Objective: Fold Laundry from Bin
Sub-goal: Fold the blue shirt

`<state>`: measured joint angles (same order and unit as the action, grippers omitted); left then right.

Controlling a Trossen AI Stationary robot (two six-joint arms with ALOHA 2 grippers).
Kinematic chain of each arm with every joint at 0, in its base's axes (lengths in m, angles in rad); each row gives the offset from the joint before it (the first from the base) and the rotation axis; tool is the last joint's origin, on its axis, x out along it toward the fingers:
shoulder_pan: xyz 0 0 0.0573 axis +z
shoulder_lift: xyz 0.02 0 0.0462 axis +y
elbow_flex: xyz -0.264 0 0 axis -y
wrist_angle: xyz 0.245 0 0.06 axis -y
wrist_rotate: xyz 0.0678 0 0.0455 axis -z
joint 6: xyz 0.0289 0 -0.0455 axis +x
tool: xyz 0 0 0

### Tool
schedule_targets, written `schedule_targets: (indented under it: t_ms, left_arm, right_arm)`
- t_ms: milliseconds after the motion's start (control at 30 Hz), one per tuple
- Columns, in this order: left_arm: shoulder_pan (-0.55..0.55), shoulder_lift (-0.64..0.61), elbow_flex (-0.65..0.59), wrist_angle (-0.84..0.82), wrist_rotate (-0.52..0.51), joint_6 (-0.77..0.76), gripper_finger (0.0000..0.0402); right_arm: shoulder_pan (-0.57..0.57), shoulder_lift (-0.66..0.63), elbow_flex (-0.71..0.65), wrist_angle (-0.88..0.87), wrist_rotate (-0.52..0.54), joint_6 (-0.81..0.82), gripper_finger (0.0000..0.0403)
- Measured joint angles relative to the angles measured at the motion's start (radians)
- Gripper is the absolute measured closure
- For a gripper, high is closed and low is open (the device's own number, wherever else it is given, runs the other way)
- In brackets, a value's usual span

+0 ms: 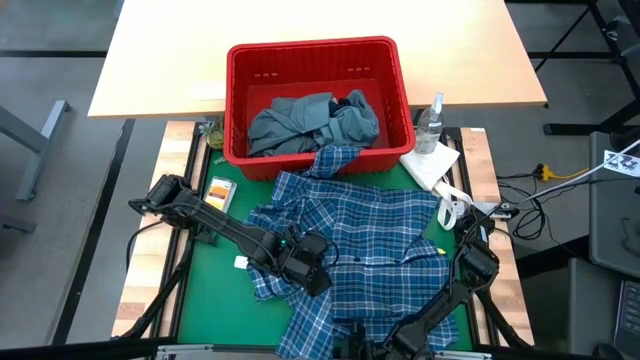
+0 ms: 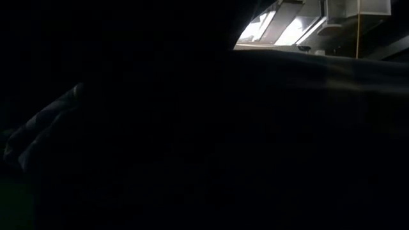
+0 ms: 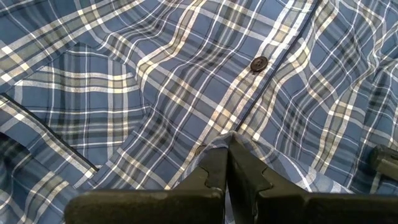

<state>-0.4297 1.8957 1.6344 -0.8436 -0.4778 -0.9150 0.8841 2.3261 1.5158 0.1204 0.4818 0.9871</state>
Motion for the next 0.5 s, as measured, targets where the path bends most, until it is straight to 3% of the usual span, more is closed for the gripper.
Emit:
schedule_targets:
  t_ms: [267,500]
  left_arm:
    - [0.0,0.0,0.0,0.0,0.0,0.0,0.0401]
    - [0.0,0.0,0.0,0.0,0.0,0.0,0.0401]
  right_arm:
    - [-0.002,0.0,0.0,-0.011,0.005,0.028,0.0275]
    - [-0.017,0.0,-0.001,-0.027,0.006,0.035,0.0336]
